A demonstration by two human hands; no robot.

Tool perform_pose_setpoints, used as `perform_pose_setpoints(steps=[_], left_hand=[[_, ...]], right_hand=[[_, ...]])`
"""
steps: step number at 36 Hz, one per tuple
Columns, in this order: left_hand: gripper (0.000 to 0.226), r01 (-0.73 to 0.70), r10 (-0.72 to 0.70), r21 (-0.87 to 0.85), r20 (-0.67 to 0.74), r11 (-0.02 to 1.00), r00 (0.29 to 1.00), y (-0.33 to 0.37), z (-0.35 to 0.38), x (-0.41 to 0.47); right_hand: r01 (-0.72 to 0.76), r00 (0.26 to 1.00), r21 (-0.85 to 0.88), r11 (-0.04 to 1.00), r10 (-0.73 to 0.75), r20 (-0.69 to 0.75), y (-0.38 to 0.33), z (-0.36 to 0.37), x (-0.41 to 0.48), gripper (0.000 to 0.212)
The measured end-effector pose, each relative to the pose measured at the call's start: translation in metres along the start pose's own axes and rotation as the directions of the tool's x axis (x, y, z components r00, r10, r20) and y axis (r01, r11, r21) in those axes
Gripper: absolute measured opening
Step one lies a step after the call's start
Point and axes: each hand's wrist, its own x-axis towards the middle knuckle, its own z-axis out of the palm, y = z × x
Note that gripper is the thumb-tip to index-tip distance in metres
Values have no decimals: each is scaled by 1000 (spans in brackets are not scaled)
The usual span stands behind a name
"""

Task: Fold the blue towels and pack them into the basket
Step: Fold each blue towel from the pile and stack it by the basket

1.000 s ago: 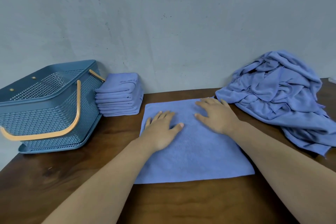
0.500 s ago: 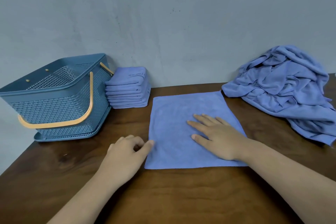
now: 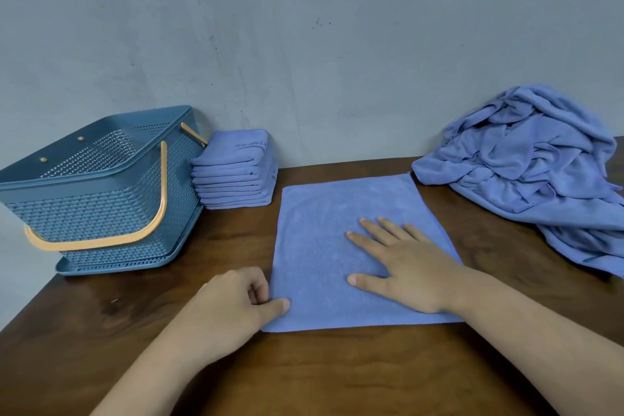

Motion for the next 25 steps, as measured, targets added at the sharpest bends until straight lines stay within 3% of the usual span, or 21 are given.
perform_pose_setpoints(steps=[5,8,12,15,19,25], left_hand=[[20,-227,225,15,-220,974,949,14,7,26],[53,-292,299,67,-122,954,946,28,20,57],[82,-215,190,252,120,944,974,31,39,81],[82,-173,127,269,177,948,976,32,39,85],[79,-177,168,271,56,946,984,34,32,100],[86,-197,156,279,164,940,974,29,44,122]], right_hand=[[-6,1000,-3,1000,6,13,-2,0,0,94],[-11,1000,-5,1000,11,10,-2,1,1,95],[-9,1000,3,1000,9,17,-3,1,0,94],[-9,1000,10,1000,9,13,-2,1,0,94],[-5,1000,26,1000,5,15,-2,1,1,95],[-20,1000,105,994,18,17,3,-6,0,90]])
